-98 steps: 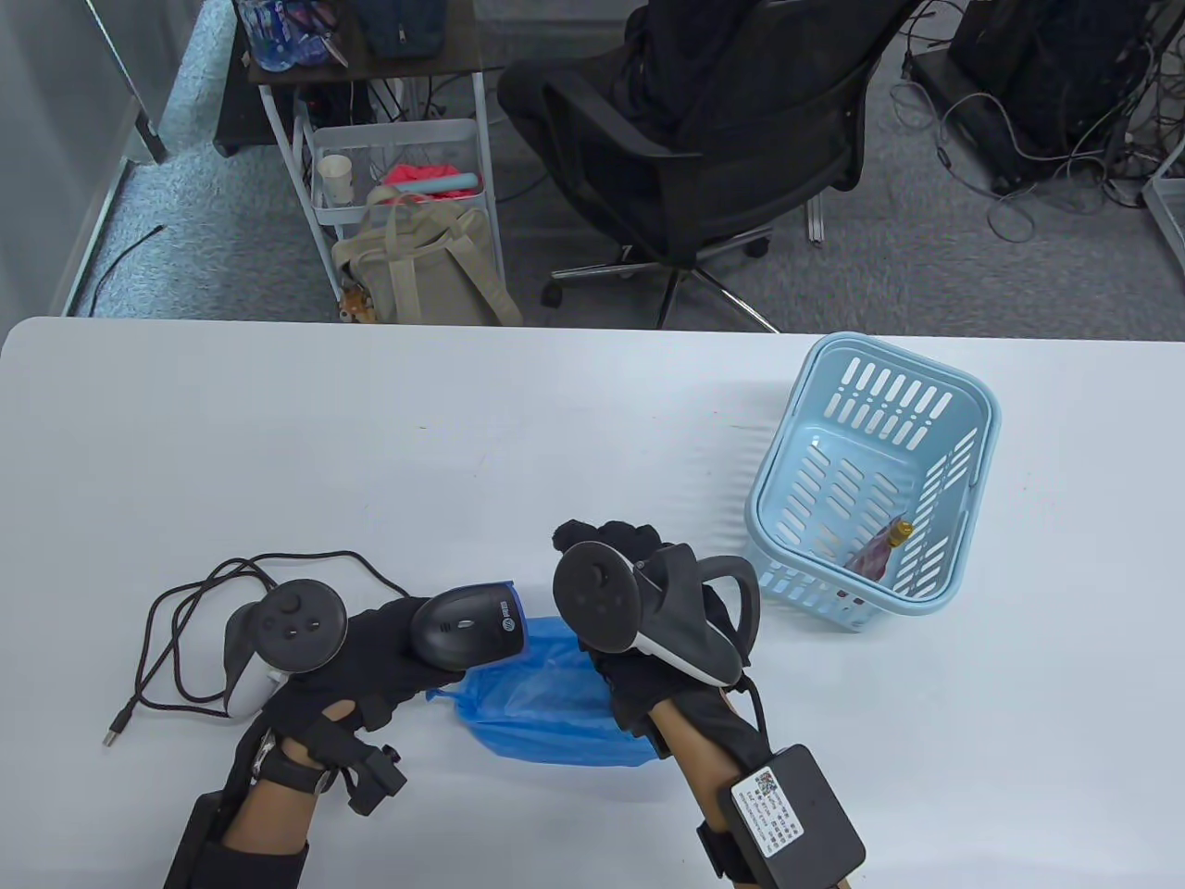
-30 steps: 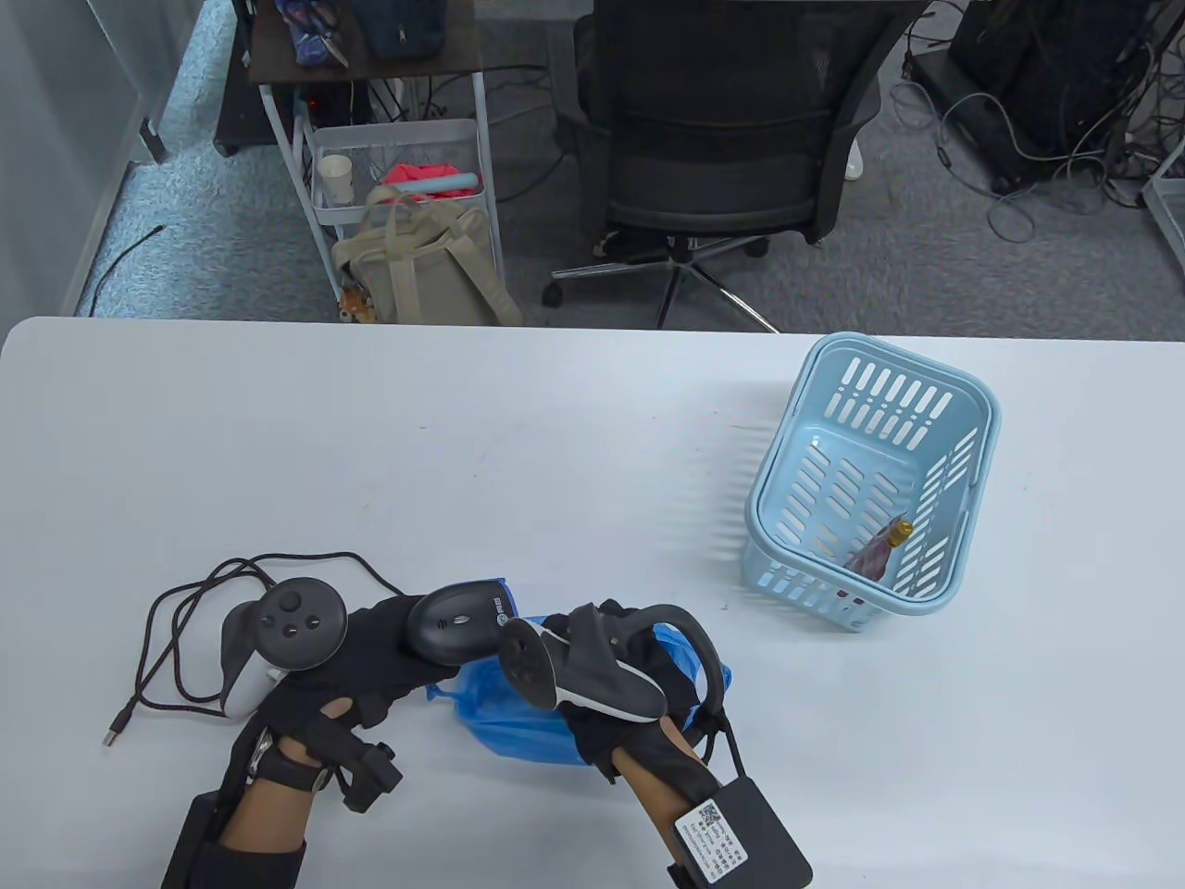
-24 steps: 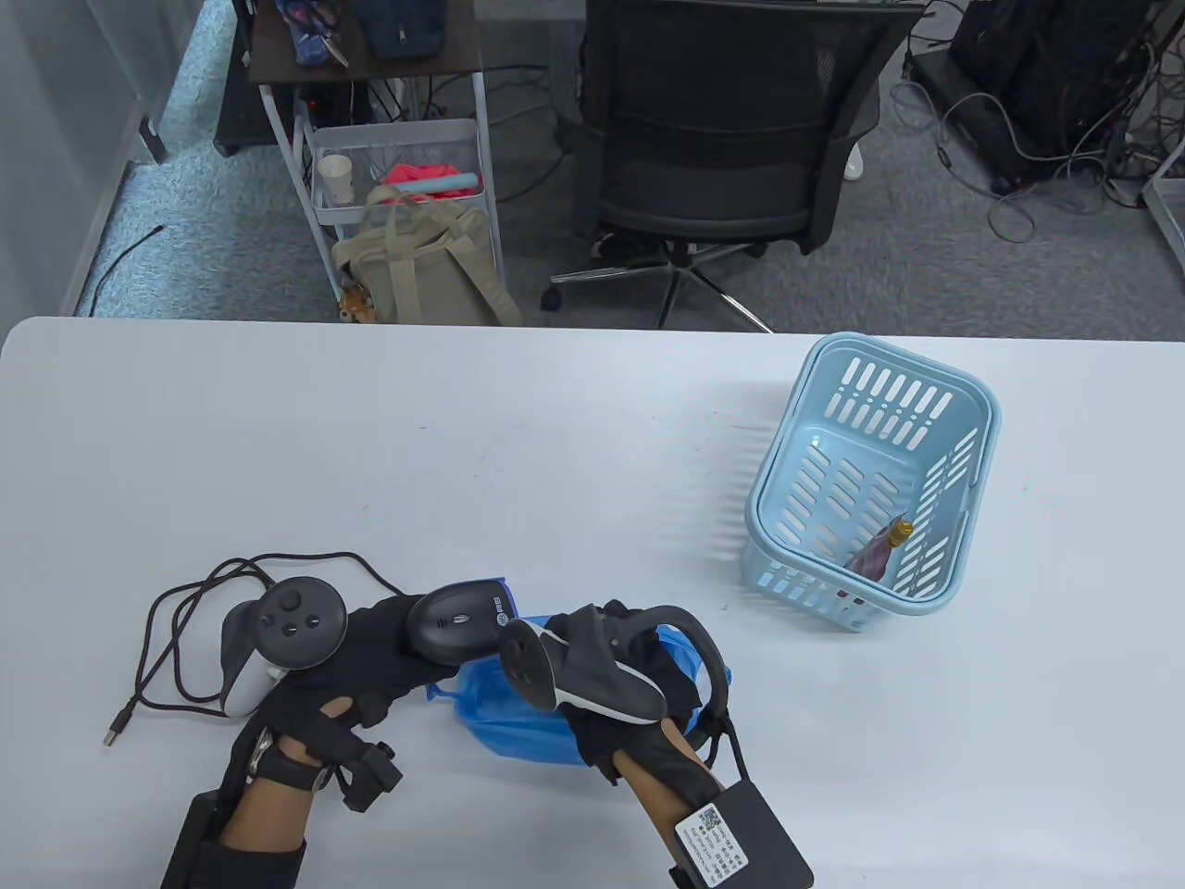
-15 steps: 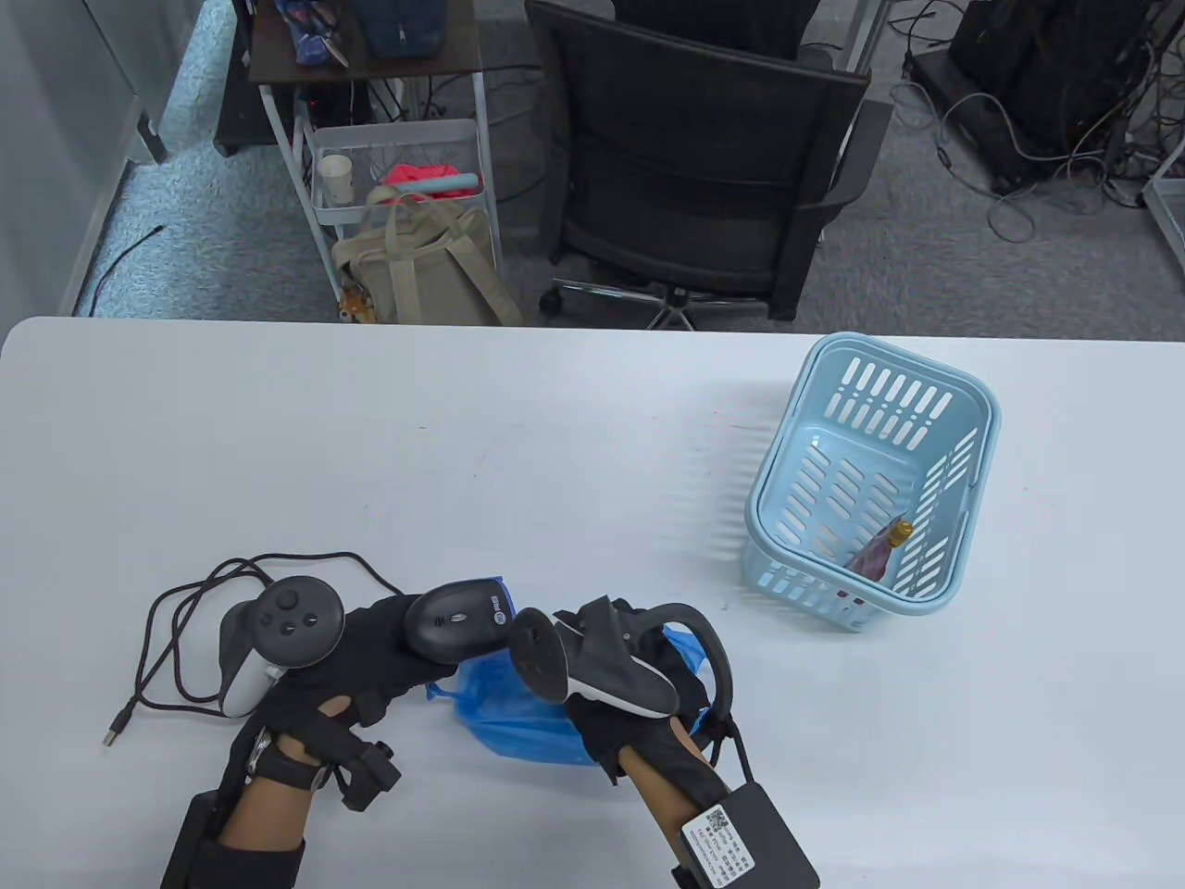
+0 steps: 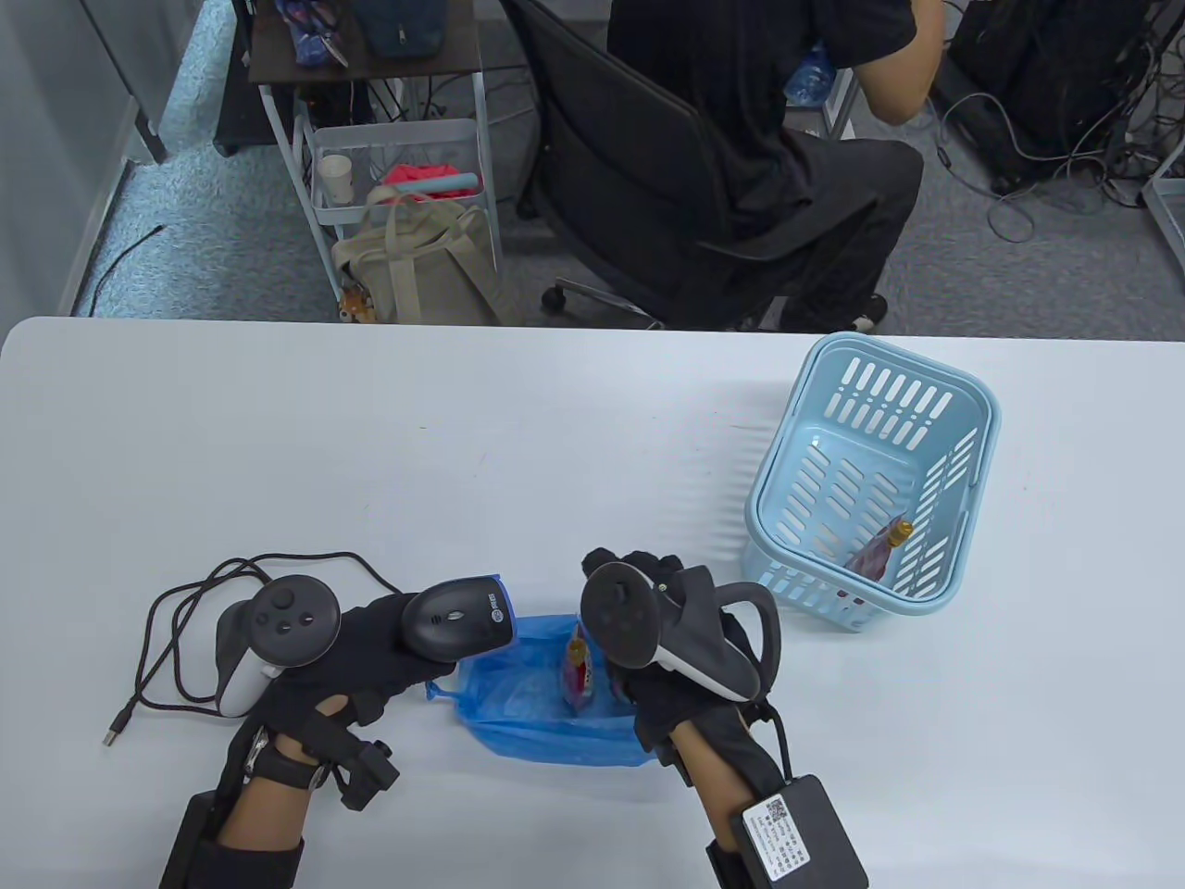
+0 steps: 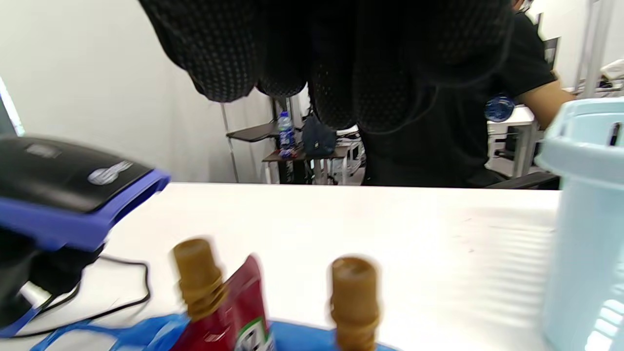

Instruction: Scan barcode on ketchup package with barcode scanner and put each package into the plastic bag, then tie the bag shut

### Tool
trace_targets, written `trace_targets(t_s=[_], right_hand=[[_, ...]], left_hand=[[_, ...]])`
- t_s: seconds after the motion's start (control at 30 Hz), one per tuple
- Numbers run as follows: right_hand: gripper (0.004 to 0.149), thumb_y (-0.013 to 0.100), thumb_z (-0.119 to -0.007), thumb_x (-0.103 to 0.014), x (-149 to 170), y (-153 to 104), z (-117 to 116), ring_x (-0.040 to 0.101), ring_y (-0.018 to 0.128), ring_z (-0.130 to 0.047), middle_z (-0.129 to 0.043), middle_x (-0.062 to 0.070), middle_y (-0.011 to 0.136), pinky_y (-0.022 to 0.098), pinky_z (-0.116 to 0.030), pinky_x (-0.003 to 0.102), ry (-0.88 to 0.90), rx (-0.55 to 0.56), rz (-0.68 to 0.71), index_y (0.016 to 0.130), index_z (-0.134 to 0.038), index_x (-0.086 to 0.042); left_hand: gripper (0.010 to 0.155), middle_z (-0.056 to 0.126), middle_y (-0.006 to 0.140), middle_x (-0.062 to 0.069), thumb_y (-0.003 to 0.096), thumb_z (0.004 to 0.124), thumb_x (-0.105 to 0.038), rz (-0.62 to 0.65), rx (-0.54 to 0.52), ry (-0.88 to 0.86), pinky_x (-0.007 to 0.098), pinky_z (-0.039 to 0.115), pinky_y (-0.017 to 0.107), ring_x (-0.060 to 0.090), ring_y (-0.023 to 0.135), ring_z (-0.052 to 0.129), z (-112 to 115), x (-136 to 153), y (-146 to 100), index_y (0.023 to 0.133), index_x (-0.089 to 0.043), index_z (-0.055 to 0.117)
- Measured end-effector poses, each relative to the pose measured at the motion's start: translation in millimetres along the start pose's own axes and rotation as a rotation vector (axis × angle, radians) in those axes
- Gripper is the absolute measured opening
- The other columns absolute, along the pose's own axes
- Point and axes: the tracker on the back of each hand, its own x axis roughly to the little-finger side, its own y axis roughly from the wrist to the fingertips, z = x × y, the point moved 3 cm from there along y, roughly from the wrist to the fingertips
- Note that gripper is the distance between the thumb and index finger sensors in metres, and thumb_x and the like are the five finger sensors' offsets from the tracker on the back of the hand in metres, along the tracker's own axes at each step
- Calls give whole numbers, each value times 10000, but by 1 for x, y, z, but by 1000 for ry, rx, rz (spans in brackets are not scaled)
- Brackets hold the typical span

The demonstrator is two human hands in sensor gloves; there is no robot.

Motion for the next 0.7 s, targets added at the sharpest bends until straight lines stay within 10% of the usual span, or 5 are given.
trace_targets(t_s=[0.7], right_hand=[[610,530,-779,-290,192,10,13,491,861,-706,-568,300,1092,557,-703,534,18,-75,-660,1084,-578,-131]], left_hand=[[511,856,894,4,435,901,-466,-25,1,28,527,753,621,306,724,960,1,2,1,899,-261,832]])
